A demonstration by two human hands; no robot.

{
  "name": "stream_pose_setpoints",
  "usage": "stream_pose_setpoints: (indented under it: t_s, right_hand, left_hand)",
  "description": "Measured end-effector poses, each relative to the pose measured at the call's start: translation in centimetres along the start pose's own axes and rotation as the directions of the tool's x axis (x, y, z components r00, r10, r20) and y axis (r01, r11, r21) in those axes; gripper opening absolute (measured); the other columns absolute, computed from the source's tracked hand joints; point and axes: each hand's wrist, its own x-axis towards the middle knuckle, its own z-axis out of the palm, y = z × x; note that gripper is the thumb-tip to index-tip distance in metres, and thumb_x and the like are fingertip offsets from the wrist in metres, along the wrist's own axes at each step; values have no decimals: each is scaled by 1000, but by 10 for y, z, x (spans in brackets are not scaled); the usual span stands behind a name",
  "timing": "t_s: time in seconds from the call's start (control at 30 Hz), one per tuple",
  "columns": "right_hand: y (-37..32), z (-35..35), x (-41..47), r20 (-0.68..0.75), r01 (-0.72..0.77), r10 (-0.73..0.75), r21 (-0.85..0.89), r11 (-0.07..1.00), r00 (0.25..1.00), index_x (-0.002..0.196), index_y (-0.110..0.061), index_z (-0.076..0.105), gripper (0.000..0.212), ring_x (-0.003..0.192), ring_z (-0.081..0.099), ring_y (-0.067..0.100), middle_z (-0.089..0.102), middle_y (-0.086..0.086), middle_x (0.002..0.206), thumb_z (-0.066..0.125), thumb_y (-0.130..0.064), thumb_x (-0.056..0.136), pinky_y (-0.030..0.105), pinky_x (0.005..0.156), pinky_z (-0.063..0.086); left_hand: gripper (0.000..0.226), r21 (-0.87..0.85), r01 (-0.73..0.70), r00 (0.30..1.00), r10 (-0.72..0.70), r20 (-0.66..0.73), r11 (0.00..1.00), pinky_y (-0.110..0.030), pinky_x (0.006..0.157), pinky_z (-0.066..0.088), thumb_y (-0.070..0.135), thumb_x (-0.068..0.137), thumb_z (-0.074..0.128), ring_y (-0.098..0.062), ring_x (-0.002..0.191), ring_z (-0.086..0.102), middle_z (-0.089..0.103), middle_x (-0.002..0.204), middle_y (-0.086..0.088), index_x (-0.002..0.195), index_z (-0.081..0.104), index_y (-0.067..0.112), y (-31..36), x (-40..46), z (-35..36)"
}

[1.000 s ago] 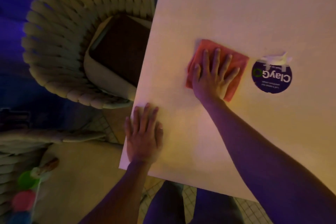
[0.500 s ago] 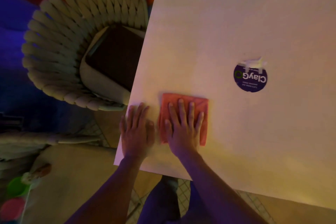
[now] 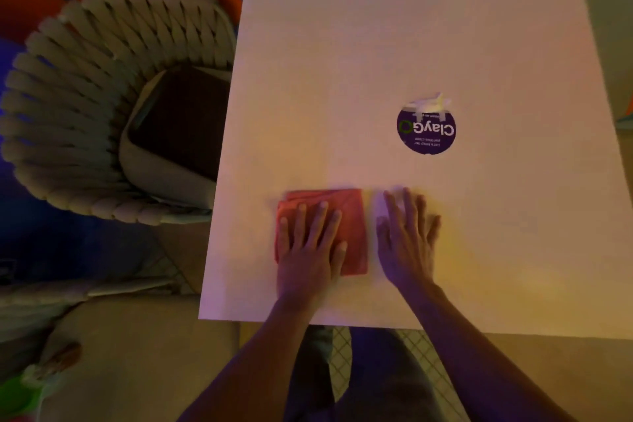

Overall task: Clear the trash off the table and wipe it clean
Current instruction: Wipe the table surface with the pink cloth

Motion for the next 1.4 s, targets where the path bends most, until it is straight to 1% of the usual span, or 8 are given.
stream_pose_setpoints:
  t_s: [0.23, 0.4, 0.67, 0.83, 1.0, 1.2, 1.3, 1.4]
  right_hand:
    - [3, 7, -3, -59, 2, -5, -59, 998, 998, 156, -29, 22, 55, 153, 7, 30, 16, 3, 165, 23, -43, 104, 61, 120, 6]
    - [4, 10, -4, -77, 10, -17, -92, 996, 997, 158, -29, 17, 55, 153, 4, 30, 13, 3, 165, 26, -42, 104, 61, 120, 4]
    - [8, 14, -1, -87, 21, -28, -74, 997, 996, 157, -30, 20, 55, 153, 4, 29, 14, 2, 165, 26, -43, 104, 60, 120, 3]
    - [11, 13, -2, -122, 46, -50, -40, 998, 991, 155, -31, 26, 52, 153, 8, 28, 19, 2, 164, 30, -41, 104, 59, 120, 5]
    - [11, 10, -3, -93, 41, -42, -15, 999, 995, 156, -32, 23, 52, 153, 7, 26, 18, 1, 165, 27, -40, 104, 59, 120, 5]
    - [9, 7, -1, -60, 31, -31, -11, 999, 998, 155, -32, 24, 53, 153, 9, 29, 19, 2, 164, 26, -41, 103, 60, 120, 7]
    - [9, 5, 0, -34, 36, -36, -16, 999, 999, 155, -31, 26, 54, 152, 12, 31, 20, 4, 164, 27, -39, 101, 62, 118, 11]
    - [15, 1, 0, 1, 69, -69, -12, 998, 998, 155, -32, 26, 55, 152, 13, 31, 19, 3, 164, 26, -38, 101, 61, 117, 12]
  left_hand:
    - [57, 32, -68, 997, 66, 50, 997, -60, 120, 16, 50, 102, 37, -30, 154, 6, 19, 165, 4, 156, 28, 33, -70, -57, -6]
    - [73, 112, -18, 996, 8, 94, 994, -60, 120, 13, 52, 87, 40, -36, 153, 10, 20, 165, -5, 156, 31, 28, -113, -19, -24]
    - [62, 81, 145, 986, -137, -90, 986, -60, 118, 15, 62, 100, 29, -42, 149, 20, 29, 162, -7, 154, 33, 33, -45, 104, -19]
    - [60, 72, -28, 999, 30, -27, 997, -60, 119, 13, 61, 99, 34, -40, 151, 17, 22, 165, -3, 154, 30, 38, 10, 50, -3]
    - [57, 78, -85, 993, 78, 85, 993, -59, 119, 17, 59, 101, 31, -33, 153, 8, 15, 166, 5, 155, 26, 41, -34, -56, -2]
    - [60, 109, 152, 982, -162, 95, 982, -62, 117, 20, 54, 99, 26, -40, 149, 21, 26, 163, -5, 152, 38, 30, -119, -73, -18]
    - [62, 56, 313, 950, -314, 1, 948, -62, 117, 18, 56, 99, 21, -42, 148, 20, 21, 165, -5, 156, 28, 32, -98, -16, -19]
    - [60, -11, 298, 955, -298, -15, 955, -64, 118, 12, 58, 101, 21, -42, 150, 14, 18, 166, -3, 157, 22, 36, -50, 31, -10]
